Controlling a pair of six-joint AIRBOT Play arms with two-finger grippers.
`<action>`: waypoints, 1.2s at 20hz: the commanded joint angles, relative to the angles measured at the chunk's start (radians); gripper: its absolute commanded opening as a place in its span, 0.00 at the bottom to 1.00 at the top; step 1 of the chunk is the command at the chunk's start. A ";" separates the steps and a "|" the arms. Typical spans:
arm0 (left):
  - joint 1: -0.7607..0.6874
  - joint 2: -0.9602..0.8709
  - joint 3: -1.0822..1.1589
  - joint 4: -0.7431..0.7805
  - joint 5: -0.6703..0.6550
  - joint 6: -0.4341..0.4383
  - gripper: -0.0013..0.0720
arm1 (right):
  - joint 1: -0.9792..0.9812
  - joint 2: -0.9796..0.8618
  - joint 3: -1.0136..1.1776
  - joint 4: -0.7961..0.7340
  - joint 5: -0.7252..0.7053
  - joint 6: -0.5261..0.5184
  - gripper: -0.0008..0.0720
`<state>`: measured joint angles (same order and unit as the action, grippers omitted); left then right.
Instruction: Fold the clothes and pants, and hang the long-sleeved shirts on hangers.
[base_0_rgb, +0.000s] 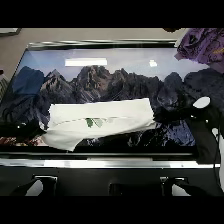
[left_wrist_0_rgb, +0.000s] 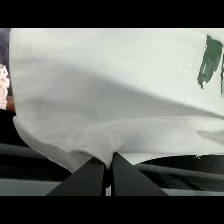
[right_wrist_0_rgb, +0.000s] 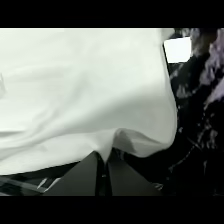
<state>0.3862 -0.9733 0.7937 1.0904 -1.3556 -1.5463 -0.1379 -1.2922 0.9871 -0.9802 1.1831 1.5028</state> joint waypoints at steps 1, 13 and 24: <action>-0.066 -0.144 0.090 -0.002 0.100 0.028 0.04 | 0.037 -0.132 0.160 -0.041 -0.034 0.039 0.06; -0.138 -0.499 0.459 0.002 0.118 0.042 0.04 | 0.037 -0.357 0.431 -0.059 -0.013 0.050 0.06; -0.160 -0.691 0.503 -0.011 0.192 0.018 0.04 | 0.093 -0.486 0.445 -0.140 -0.110 0.092 0.06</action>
<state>0.2287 -1.6306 1.2922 1.0901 -1.2022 -1.5219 -0.0559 -1.7481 1.4303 -1.0843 1.0935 1.5673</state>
